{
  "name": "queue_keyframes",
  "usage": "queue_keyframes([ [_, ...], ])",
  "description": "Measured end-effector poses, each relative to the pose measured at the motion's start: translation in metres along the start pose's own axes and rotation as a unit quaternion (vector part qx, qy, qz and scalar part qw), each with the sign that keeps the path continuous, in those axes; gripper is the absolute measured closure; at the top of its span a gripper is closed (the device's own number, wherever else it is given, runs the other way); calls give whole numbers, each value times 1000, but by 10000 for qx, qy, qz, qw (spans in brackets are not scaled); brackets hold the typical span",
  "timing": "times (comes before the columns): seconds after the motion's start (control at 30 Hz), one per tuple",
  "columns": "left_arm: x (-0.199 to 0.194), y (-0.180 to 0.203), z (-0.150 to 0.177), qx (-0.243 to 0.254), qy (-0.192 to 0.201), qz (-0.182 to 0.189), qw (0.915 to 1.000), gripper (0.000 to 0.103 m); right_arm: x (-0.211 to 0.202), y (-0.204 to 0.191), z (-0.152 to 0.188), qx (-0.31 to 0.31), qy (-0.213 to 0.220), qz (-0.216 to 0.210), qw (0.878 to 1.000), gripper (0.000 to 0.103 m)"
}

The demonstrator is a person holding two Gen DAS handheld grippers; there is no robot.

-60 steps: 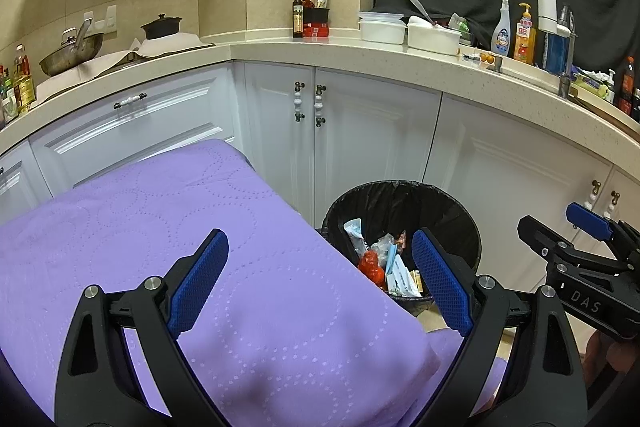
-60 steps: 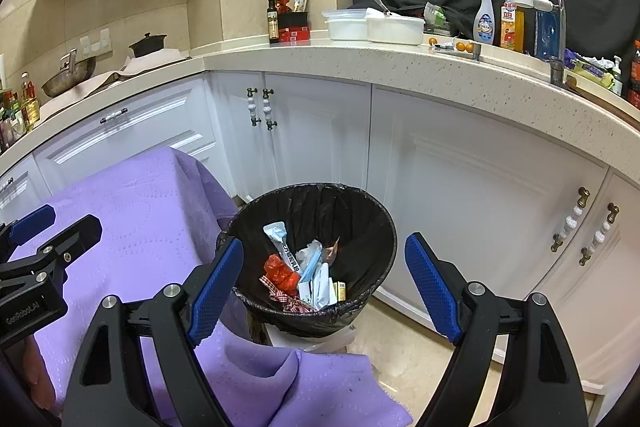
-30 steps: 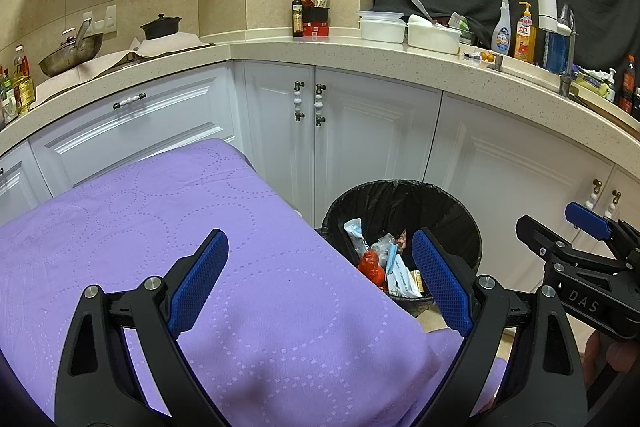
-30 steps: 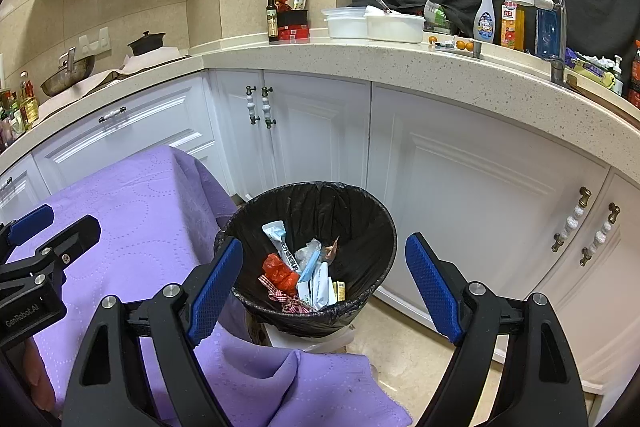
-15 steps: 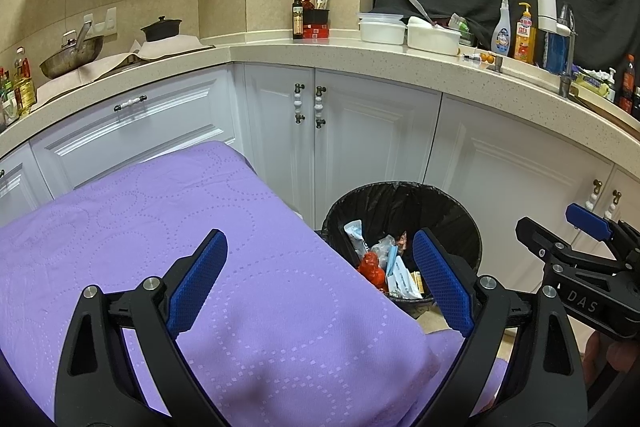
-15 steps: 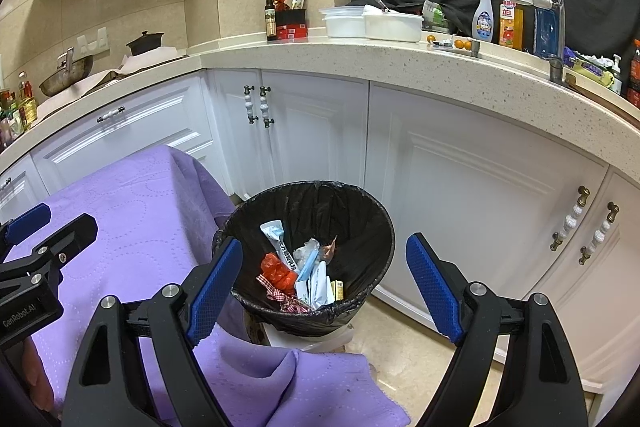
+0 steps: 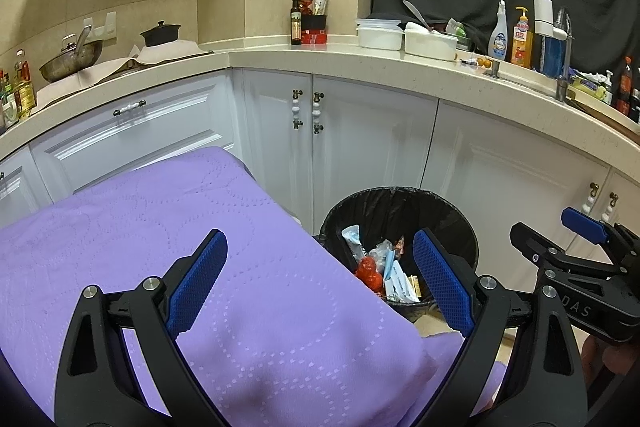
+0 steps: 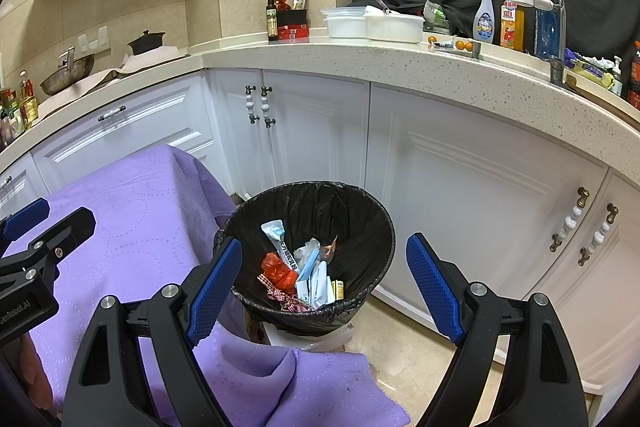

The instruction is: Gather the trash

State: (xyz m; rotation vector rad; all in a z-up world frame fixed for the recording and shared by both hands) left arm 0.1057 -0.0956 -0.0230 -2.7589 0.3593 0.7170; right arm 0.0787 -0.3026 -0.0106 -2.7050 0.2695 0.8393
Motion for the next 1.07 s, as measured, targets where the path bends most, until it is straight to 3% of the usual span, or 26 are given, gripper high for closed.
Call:
queue_keyframes([
  [0.73, -4, 3, -3, -28, 178, -45, 9998, 5, -1, -2, 1, -35, -7, -7, 10000, 21],
  [1.07, -1, -5, -2, -125, -21, -70, 9999, 5, -2, -7, -1, -69, -5, -66, 10000, 19],
])
Point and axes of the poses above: each gripper's, at about its wrist camera, not at the fingertips, and x roughly the way its jaws point, y to its right, z to its underside, the point moved 3 cm from there along x, roughly the way its jaws point, and after that the axes turned 13 degrees about x, right-handed, at the moved point
